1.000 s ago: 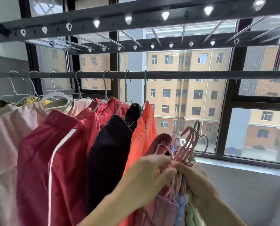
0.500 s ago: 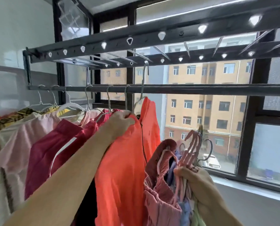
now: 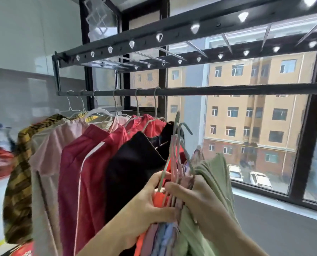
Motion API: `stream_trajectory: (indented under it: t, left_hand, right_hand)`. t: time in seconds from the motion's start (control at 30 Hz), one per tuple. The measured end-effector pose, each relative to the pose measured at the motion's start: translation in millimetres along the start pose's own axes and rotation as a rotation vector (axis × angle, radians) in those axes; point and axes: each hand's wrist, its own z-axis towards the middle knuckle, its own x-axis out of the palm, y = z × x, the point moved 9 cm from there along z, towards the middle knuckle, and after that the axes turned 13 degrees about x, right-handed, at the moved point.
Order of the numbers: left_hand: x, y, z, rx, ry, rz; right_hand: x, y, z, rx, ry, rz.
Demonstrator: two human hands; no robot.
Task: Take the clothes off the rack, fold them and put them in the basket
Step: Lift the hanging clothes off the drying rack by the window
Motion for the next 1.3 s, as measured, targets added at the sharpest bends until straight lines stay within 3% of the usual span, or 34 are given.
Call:
stream_trajectory:
  t: [0.1, 0.37, 0.5, 0.7, 0.83, 1.07, 1.3]
  left_hand:
    - [-12, -3, -7, 0.025, -0.064, 0.053]
    - [-50, -4, -11, 0.009, -0.127, 0.063]
    - [-75, -15, -8, 0.040, -0.143, 0.180]
    - [-100, -21, -8, 0.062, -0.026, 0.101]
    - [-121, -25, -4, 0.147, 0.012, 0.190]
    - [-140, -16, 16, 0.151, 0.017, 0.270]
    - [-112, -29, 36, 0.194, 0.132, 0.565]
  right_hand:
    - [4, -2, 1, -0.046, -0.089, -0.093]
    - [32, -8, 17, -0.057, -0.147, 0.027]
    - [46, -3, 29, -0.075, -0.189, 0.062]
    - [71, 2, 45, -0.111, -0.241, -0.006]
    - [80, -4, 57, -0.082, -0.293, 0.077]
    - [87, -16, 78, 0.058, -0.090, 0.212]
    - [69, -31, 95, 0.310, 0.151, 0.322]
